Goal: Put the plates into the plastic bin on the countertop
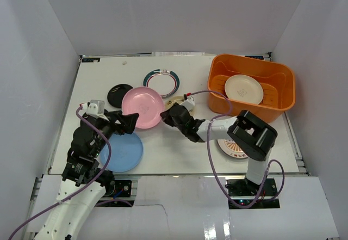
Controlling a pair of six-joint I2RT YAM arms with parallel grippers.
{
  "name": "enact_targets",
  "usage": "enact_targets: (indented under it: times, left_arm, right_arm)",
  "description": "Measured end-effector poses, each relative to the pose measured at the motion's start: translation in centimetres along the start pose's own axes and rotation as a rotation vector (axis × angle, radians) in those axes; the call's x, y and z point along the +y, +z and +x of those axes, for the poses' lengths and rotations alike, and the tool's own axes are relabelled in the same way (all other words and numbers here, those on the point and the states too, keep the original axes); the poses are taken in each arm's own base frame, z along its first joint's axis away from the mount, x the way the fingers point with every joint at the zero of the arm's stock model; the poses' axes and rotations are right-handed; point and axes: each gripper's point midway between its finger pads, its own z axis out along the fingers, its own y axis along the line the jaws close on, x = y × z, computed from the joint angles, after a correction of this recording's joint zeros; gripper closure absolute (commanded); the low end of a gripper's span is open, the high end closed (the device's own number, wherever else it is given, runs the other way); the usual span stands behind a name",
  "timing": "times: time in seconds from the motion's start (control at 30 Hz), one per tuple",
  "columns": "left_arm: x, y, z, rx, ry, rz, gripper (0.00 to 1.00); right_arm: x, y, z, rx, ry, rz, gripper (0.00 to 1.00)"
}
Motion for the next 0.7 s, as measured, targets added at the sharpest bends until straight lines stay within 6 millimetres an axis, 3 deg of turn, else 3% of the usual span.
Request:
enact_targets:
  times: [0.23,0.33,0.4,0.5,0.57,0.63,0.7]
  left_arm:
    - [0.2,0.0,-0.1,-0.006,0.001,-0.012,0.02]
    - [0.4,-0.1,-0.4,-0.020,0.003,-0.021,0.02]
    - [0.3,-0.3,-0.7,-0.032,0.005,-0.020,0.02]
    - [0.2,-0.5,-0.9,-0.044,0.007,-0.015,0.02]
    - [0.1,-0.6,-1.0,-0.048,0.007,-0.010,0.02]
    - [0.0,-0.7,-1.1,-0.049,0.008,-0.005,0.02]
    - [-0.1,-0.8,-1.1,-0.051,0.008,0.001,0.02]
  right_arm:
    - [6.3,-4.8,-4.8,-0.127,-0.051,-0.150,0.92]
    - [7.5,-7.4,-8.7,-0.217,-0.099,-0.177,0.92]
    - [7.3,-8.9,-12.6,-0.282,-0.128,-0.168,0.92]
    - [4.4,-11.4,-21.5,-0.435,-0.154,-0.081,0.92]
    - [0.8,-13.6,-27.7,-0.549,-0.174,0.024,0.92]
    - [-3.4,-16.4,-32.8,-0.645,-0.207,0.167,0.92]
    - [-6.9,-18.6,-36.0,-0.690,-0.243,0.298,0.92]
